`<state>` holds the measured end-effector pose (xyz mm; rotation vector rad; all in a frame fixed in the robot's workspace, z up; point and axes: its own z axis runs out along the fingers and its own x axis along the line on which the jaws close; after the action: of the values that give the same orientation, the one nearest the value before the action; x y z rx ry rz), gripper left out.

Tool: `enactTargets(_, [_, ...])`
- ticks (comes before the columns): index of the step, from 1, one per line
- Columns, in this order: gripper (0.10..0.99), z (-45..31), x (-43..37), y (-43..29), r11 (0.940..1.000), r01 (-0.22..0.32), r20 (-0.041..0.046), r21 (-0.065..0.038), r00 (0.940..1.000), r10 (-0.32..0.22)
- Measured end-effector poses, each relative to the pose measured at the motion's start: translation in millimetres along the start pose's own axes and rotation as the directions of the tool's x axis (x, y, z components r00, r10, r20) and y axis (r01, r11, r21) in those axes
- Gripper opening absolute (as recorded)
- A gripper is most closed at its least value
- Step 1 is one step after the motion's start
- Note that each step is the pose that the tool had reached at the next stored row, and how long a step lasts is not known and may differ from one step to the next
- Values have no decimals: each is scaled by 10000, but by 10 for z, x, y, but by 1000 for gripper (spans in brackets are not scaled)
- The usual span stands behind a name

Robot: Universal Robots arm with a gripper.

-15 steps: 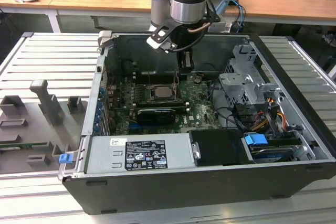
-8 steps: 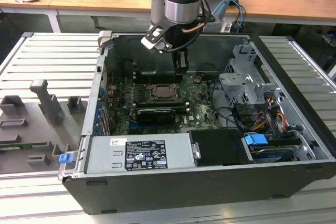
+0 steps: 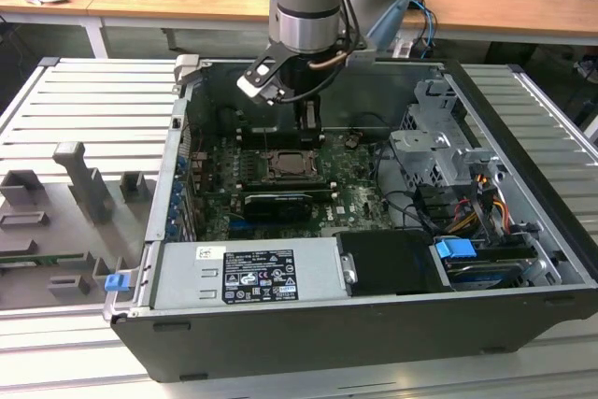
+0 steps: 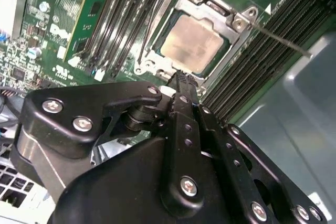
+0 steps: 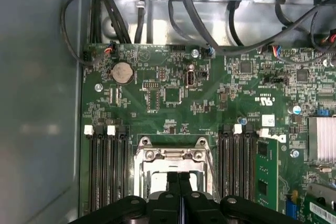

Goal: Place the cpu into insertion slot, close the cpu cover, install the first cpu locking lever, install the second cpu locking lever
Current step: 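Close the cpu cover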

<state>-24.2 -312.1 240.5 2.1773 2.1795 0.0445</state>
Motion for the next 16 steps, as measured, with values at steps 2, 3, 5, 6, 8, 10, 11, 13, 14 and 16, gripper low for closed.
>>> enactTargets(2, [106,8,1,-61,10000,1,-1,-1,10000,-1])
enactTargets(3, [106,12,1,-102,10000,1,-1,-1,10000,-1])
enactTargets(5, [106,16,1,-170,10000,1,-3,-1,10000,-1])
enactTargets(6, [106,16,1,-188,10000,1,-2,-2,10000,-1])
enactTargets(8, [106,17,1,-218,10000,0,-2,-2,10000,0])
enactTargets(10, [106,18,1,-236,10000,0,-2,-1,10000,0])
enactTargets(11, [106,19,1,-245,10000,1,-2,-1,10000,-1])
enactTargets(13, [106,20,1,-258,10000,1,-3,-1,10000,-1])
enactTargets(14, [106,21,1,-265,10000,1,-2,-1,10000,-1])
enactTargets(16, [106,23,1,-279,10000,1,-2,0,10000,-1])
